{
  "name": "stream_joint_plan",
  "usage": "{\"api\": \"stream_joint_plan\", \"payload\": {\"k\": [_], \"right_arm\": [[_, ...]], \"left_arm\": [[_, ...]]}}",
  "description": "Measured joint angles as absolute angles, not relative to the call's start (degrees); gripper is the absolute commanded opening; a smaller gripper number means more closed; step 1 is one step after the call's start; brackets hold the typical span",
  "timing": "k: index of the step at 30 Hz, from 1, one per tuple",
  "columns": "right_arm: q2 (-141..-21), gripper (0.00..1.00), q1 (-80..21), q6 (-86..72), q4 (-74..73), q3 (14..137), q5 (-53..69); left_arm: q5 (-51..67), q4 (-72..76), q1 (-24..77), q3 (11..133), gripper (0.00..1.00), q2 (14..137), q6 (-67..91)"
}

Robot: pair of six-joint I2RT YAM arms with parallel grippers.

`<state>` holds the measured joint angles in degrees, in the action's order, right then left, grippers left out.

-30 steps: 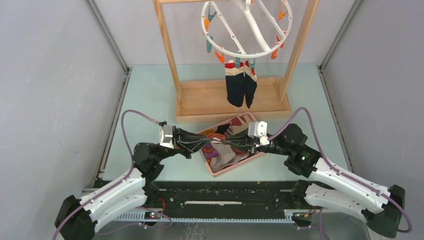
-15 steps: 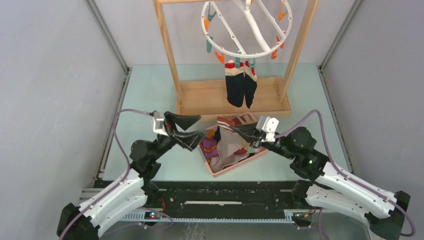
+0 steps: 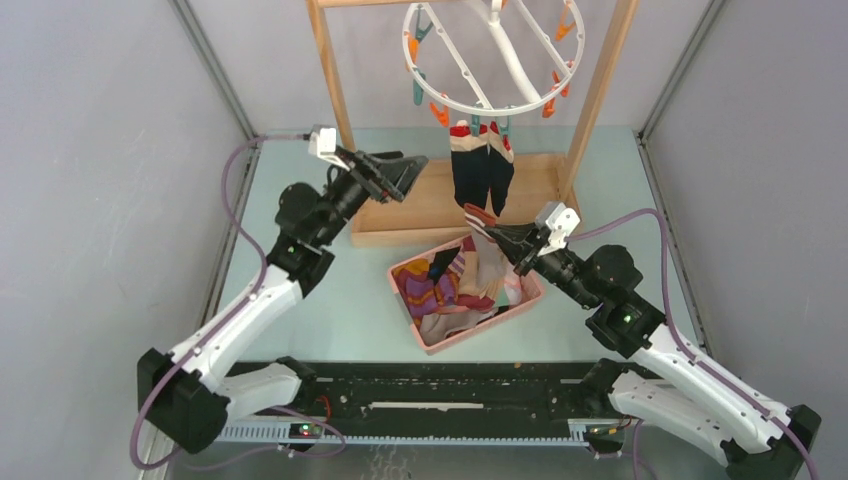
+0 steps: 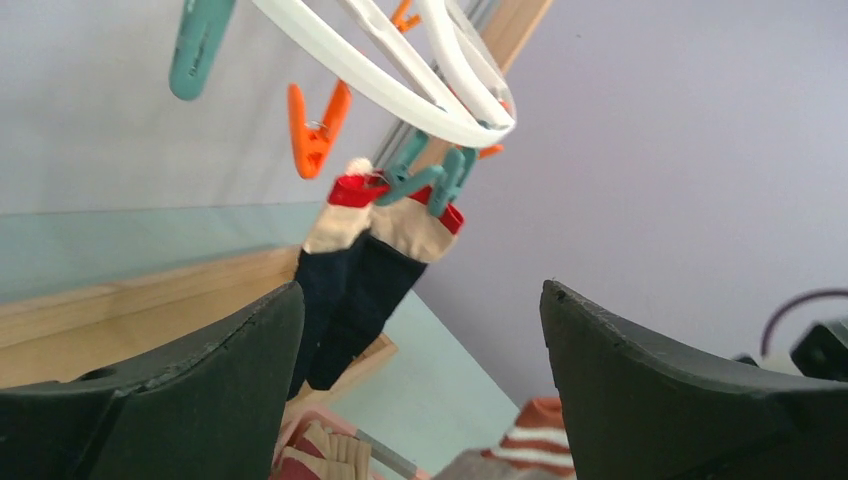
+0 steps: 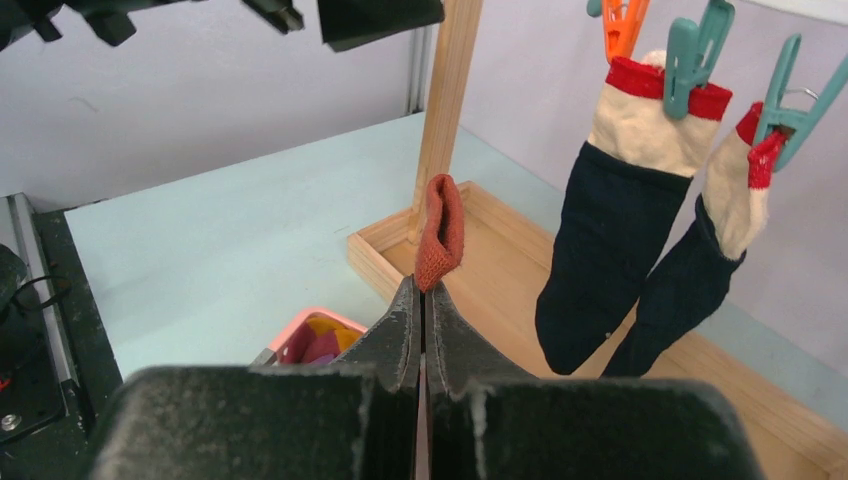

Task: Clip the socks to the hanger
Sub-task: Pick up the sock from the bin, then open the clamp at the hanger.

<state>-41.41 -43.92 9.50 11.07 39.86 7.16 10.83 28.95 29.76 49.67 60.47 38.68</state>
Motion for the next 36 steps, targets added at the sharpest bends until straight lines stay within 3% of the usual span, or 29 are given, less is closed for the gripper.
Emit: {"api": "stream_joint_plan", "payload": {"k": [6, 14, 27, 36], "right_arm": [[-41.32, 0.0, -42.3, 7.01, 11.29, 38.54, 7.57], [-41.28, 0.0, -41.01, 5.58, 11.88, 38.02, 8.69], [-41.08, 0.0, -40.01, 4.56, 12.91, 37.47, 9.63], [-40.8, 0.0, -39.33, 4.54, 13.1, 37.43, 10.41]], "left_arm": [[10.04, 22.2, 28.88, 60.6, 0.9, 70.3, 38.83], [8.51, 18.98, 28.88, 66.19, 0.84, 77.58, 38.22], [6.09, 27.07, 28.93, 68.31, 0.82, 83.92, 32.62], [5.5, 32.62, 29.23, 71.79, 0.75, 87.5, 29.39]]}}
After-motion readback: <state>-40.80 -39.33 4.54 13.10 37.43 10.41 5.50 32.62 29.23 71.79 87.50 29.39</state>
